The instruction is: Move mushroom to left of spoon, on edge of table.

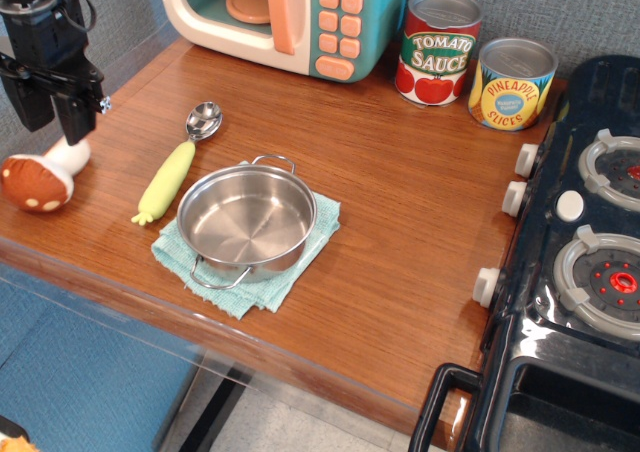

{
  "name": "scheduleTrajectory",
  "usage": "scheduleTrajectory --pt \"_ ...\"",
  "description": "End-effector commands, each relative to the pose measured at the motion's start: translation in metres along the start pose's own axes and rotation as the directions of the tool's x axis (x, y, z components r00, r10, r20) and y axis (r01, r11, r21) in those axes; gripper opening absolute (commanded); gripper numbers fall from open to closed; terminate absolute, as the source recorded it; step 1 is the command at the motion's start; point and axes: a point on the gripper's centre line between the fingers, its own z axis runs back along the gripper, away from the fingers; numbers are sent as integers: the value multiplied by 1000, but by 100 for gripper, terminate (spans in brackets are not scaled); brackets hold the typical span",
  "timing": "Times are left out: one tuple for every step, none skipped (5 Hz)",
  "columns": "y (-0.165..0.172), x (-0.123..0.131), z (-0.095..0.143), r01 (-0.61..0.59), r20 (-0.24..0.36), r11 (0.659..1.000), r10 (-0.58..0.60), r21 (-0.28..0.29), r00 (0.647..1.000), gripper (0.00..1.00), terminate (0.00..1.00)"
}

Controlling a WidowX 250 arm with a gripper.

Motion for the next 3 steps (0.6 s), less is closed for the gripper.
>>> scheduleTrajectory --pt "2 -8 30 12 82 999 -15 35 997 100 0" --pt "2 -8 30 12 82 999 -15 35 997 100 0" --pt "2 -8 30 12 82 999 -15 35 997 100 100"
